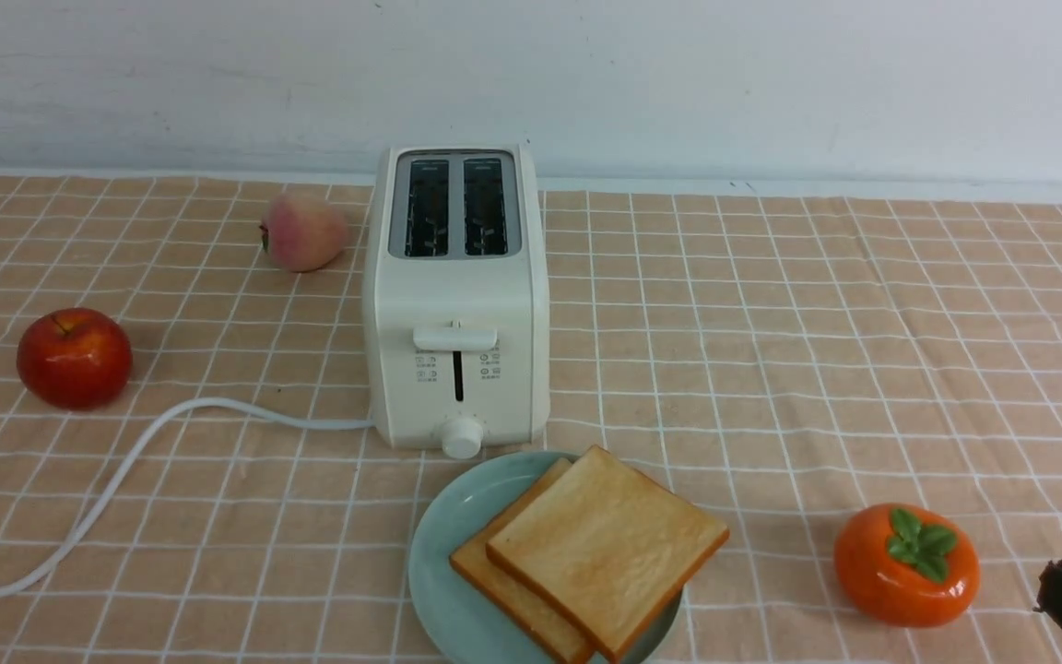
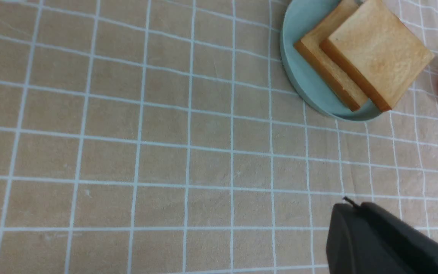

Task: Take toasted bread from bread machine on light coffee tablecloth place on plate.

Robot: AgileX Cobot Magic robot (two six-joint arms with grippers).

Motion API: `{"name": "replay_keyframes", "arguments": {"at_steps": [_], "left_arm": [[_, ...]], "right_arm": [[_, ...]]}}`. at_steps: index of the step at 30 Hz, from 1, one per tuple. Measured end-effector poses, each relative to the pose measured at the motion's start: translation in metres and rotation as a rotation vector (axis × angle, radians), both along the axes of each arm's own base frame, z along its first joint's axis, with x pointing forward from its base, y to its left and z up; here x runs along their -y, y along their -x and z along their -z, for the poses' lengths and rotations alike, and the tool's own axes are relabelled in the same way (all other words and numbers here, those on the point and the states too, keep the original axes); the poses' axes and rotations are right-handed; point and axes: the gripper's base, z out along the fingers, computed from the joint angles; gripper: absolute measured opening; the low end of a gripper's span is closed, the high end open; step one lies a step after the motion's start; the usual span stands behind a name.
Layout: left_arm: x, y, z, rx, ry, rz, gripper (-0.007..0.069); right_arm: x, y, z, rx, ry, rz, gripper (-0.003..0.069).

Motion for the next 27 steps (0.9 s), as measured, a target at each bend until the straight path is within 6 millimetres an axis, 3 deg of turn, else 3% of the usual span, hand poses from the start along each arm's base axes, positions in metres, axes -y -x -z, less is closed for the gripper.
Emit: {"name": "replay_keyframes", "arguments": {"at_steps": [20, 27], "left_arm": [[-0.003, 0.004, 0.006, -0.016, -0.031, -0.006, -0.0014], [-0.023, 0.007, -0.001, 0.26, -0.161, -0.096, -0.0014]], "right_arm": [[0.0, 0.0, 0.0, -0.002, 0.008, -0.001, -0.0008], [0.0, 0.0, 0.0, -0.002, 0.007, -0.001, -0.0001]]}}
